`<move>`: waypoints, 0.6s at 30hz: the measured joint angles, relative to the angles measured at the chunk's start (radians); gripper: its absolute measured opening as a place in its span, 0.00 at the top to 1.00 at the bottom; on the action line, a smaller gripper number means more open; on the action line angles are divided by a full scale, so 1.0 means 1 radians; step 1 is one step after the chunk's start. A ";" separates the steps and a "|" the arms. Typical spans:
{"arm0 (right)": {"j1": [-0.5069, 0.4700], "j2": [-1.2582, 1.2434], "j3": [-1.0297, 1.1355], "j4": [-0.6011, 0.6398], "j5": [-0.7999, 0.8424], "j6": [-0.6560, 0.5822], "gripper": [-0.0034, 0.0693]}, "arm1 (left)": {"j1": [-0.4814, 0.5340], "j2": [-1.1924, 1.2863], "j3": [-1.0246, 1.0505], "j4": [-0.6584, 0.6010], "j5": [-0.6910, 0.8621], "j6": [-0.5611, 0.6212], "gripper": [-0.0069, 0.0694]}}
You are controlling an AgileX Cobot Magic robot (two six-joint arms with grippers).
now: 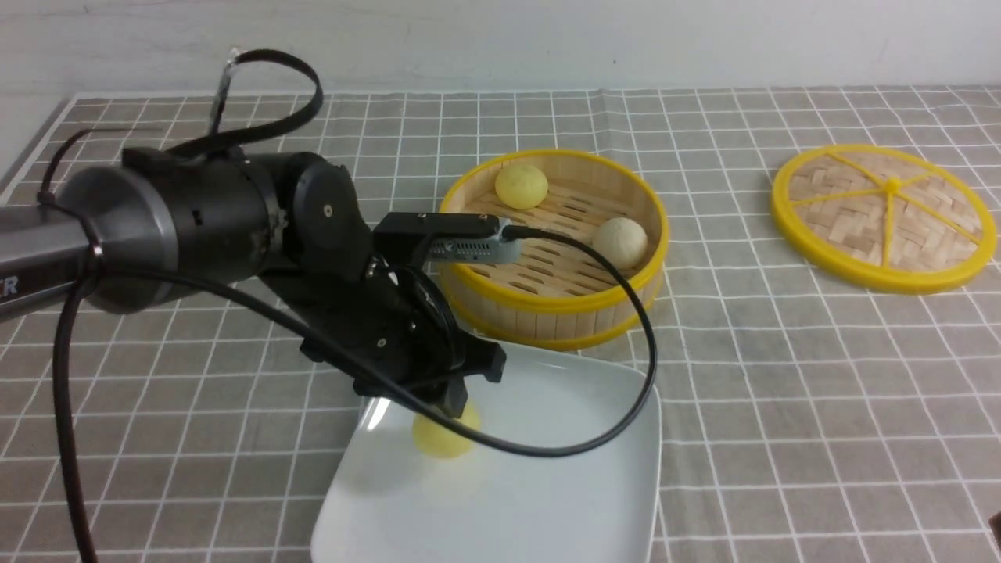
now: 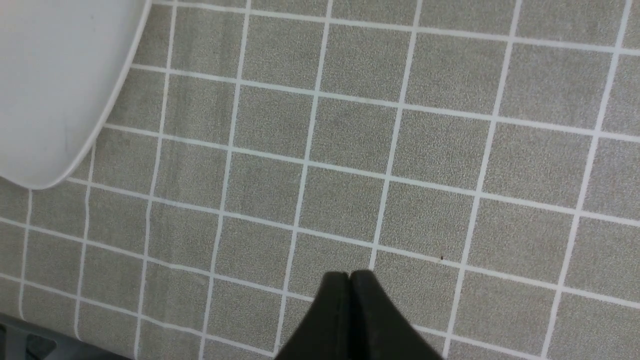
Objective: Put the steamed buns into the plate on the grey tablecloth.
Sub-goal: 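Carry the bun from the bamboo steamer to the plate with the left gripper, then reach into the bamboo steamer and grasp a bun with the left gripper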
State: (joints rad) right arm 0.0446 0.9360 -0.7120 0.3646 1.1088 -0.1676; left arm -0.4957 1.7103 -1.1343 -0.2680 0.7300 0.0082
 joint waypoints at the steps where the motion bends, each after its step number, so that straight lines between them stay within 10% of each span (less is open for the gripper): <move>1: 0.000 0.000 0.000 0.000 0.000 0.000 0.95 | 0.000 0.000 -0.004 -0.003 0.001 0.000 0.48; 10: 0.000 0.000 0.000 0.000 0.000 0.000 0.95 | 0.000 -0.001 -0.208 0.017 0.051 -0.024 0.25; 14: 0.000 0.000 0.000 0.000 -0.002 0.000 0.95 | 0.000 0.062 -0.435 0.041 0.148 -0.104 0.39; 18: 0.000 0.000 0.000 0.000 -0.008 0.000 0.94 | 0.000 0.198 -0.683 0.090 0.280 -0.119 0.75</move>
State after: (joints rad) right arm 0.0446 0.9360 -0.7120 0.3646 1.1010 -0.1676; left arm -0.4957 1.9087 -1.8174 -0.1780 1.0098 -0.1113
